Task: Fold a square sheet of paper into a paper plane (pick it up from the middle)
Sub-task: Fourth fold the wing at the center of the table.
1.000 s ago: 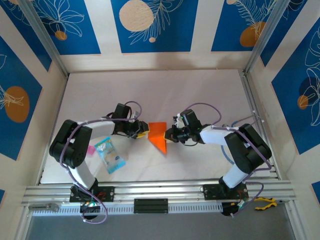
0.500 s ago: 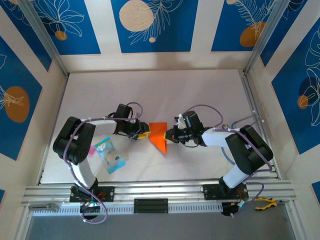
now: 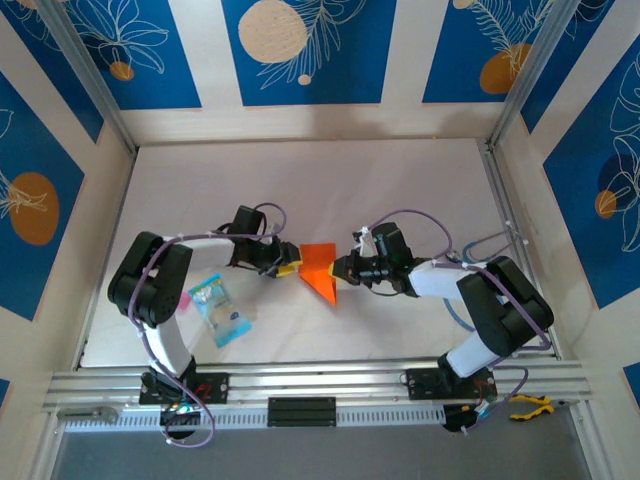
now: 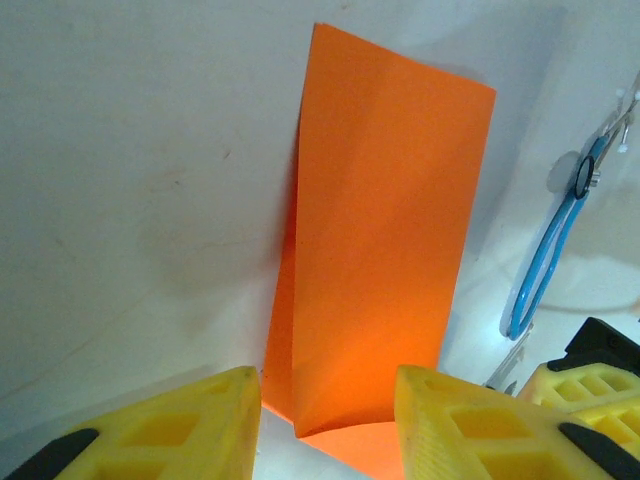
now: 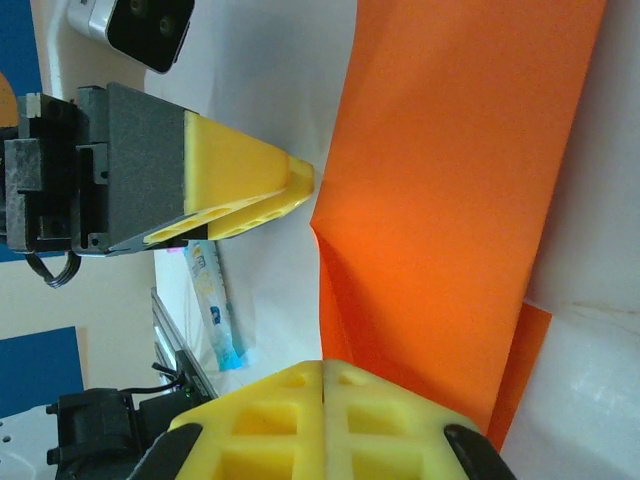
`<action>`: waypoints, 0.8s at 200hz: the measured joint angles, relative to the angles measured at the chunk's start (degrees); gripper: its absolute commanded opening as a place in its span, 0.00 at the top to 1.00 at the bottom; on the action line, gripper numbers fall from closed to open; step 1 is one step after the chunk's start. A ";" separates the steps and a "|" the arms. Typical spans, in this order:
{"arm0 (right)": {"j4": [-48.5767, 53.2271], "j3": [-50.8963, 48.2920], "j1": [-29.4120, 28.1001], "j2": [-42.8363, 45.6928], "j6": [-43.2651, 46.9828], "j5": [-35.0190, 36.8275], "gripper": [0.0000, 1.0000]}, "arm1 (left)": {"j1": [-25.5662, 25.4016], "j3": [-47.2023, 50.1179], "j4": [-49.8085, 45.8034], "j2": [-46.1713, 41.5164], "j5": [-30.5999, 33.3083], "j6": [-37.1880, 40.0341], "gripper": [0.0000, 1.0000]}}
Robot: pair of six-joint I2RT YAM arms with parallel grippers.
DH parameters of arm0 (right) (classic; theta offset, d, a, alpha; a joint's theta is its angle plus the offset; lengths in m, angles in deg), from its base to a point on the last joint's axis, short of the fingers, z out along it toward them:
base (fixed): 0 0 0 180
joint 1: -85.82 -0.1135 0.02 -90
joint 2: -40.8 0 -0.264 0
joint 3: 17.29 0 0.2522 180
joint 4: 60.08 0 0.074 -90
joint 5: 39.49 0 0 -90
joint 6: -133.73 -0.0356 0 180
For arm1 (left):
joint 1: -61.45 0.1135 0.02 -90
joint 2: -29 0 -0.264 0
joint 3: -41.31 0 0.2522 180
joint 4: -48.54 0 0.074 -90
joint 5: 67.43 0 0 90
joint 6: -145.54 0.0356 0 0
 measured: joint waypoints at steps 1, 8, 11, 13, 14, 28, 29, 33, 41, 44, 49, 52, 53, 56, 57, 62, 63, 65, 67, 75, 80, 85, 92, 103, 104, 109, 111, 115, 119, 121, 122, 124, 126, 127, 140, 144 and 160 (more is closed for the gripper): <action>0.00 0.00 0.00 0.00 0.00 0.00 0.98 | 0.00 -0.02 0.02 0.02 -0.02 -0.02 0.60; -0.15 0.00 0.04 0.07 -0.02 -0.09 0.98 | -0.02 -0.13 0.15 0.20 -0.11 -0.02 0.60; -0.22 0.00 0.09 0.09 0.00 -0.11 0.98 | -0.02 -0.15 0.24 0.28 -0.13 -0.02 0.60; -0.26 -0.02 0.13 0.13 -0.02 -0.13 0.98 | -0.02 -0.15 0.31 0.33 -0.13 -0.02 0.60; -0.26 -0.02 0.13 0.13 -0.02 -0.13 0.98 | -0.02 -0.15 0.31 0.33 -0.13 -0.02 0.60; -0.37 -0.11 0.15 0.35 -0.02 -0.15 0.98 | -0.02 -0.20 0.50 0.66 -0.15 -0.24 0.60; -0.37 -0.11 0.15 0.37 -0.04 -0.13 0.98 | -0.02 -0.22 0.50 0.68 -0.15 -0.26 0.60; -0.39 -0.11 0.15 0.39 -0.04 -0.15 0.98 | -0.04 -0.24 0.52 0.79 -0.20 -0.28 0.60; -0.52 -0.15 0.15 0.39 -0.04 -0.17 0.98 | -0.17 -0.31 0.70 1.01 -0.28 -0.39 0.61; -0.57 -0.17 0.15 0.39 -0.04 -0.15 0.98 | -0.20 -0.35 0.72 1.14 -0.31 -0.44 0.61; -0.68 -0.24 0.15 0.39 -0.07 -0.15 0.98 | -0.24 -0.42 0.76 1.29 -0.35 -0.44 0.62; -0.76 -0.33 0.15 0.39 -0.07 -0.17 0.98 | -0.28 -0.46 0.81 1.42 -0.37 -0.44 0.62; -0.83 -0.37 0.15 0.42 -0.07 -0.20 0.98 | -0.28 -0.48 0.83 1.51 -0.37 -0.44 0.62; -0.92 -0.44 0.15 0.42 -0.07 -0.20 0.98 | -0.31 -0.52 0.87 1.57 -0.42 -0.44 0.62; -0.92 -0.46 0.15 0.42 -0.09 -0.22 0.98 | -0.31 -0.52 0.90 1.60 -0.44 -0.46 0.62; -1.03 -0.63 0.15 0.44 -0.24 -0.31 0.98 | -0.39 -0.57 0.94 1.79 -0.52 -0.46 0.63; -1.05 -0.66 0.15 0.44 -0.24 -0.31 0.98 | -0.39 -0.59 0.94 1.84 -0.52 -0.46 0.63; -1.11 -0.74 0.15 0.44 -0.24 -0.33 0.98 | -0.42 -0.63 0.94 1.90 -0.55 -0.48 0.63; -1.16 -0.76 0.15 0.44 -0.28 -0.33 0.98 | -0.44 -0.66 0.94 1.95 -0.57 -0.48 0.64; -1.16 -0.92 0.15 0.44 -0.37 -0.35 0.98 | -0.55 -0.74 1.01 2.16 -0.57 -0.66 0.64; -1.18 -0.96 0.15 0.44 -0.42 -0.35 0.98 | -0.61 -0.79 1.14 2.25 -0.59 -0.87 0.65; -1.18 -0.96 0.15 0.44 -0.44 -0.33 0.98 | -0.66 -0.85 1.20 2.32 -0.59 -0.94 0.65; -1.33 -0.96 0.17 0.44 -0.44 -0.35 0.98 | -0.72 -0.90 1.40 2.34 -0.63 -1.16 0.67; -1.57 -0.96 0.22 0.46 -0.44 -0.33 0.98 | -0.79 -1.03 1.64 2.36 -0.76 -1.44 0.68; -1.57 -0.96 0.22 0.46 -0.44 -0.33 0.98 | -0.79 -1.03 1.68 2.36 -0.76 -1.46 0.68; -1.62 -0.96 0.26 0.46 -0.44 -0.35 0.98 | -0.79 -1.09 1.90 2.36 -0.79 -1.55 0.69; -1.62 -0.96 0.26 0.46 -0.46 -0.35 0.98 | -0.79 -1.11 1.97 2.36 -0.79 -1.57 0.69; -1.62 -0.96 0.28 0.48 -0.46 -0.35 0.98 | -0.79 -1.16 2.23 2.38 -0.81 -1.75 0.69; -1.62 -0.96 0.31 0.48 -0.44 -0.37 0.98 | -0.79 -1.20 2.38 2.38 -0.83 -1.79 0.69; -1.62 -0.96 0.31 0.48 -0.46 -0.37 0.98 | -0.79 -1.20 2.45 2.40 -0.85 -1.79 0.70; -1.62 -0.96 0.31 0.48 -0.44 -0.37 0.98 | -0.79 -1.22 2.49 2.40 -0.87 -1.79 0.70; -1.62 -0.96 0.33 0.50 -0.44 -0.37 0.98 | -0.79 -1.25 2.62 2.40 -0.92 -1.81 0.70; -1.62 -0.96 0.35 0.50 -0.46 -0.37 0.98 | -0.79 -1.25 2.67 2.45 -0.98 -1.88 0.70; -1.62 -0.96 0.37 0.50 -0.44 -0.37 0.98 | -0.79 -1.27 2.71 2.45 -1.03 -1.92 0.70; -1.62 -0.98 0.42 0.55 -0.46 -0.37 0.98 | -0.90 -1.40 2.91 2.60 -1.22 -1.99 0.71; -1.62 -0.98 0.44 0.59 -0.46 -0.37 0.98 | -0.90 -1.42 2.97 2.67 -1.22 -1.97 0.72; -1.68 -1.01 0.46 0.70 -0.46 -0.46 0.98 | -0.90 -1.42 3.10 2.86 -1.31 -2.29 0.74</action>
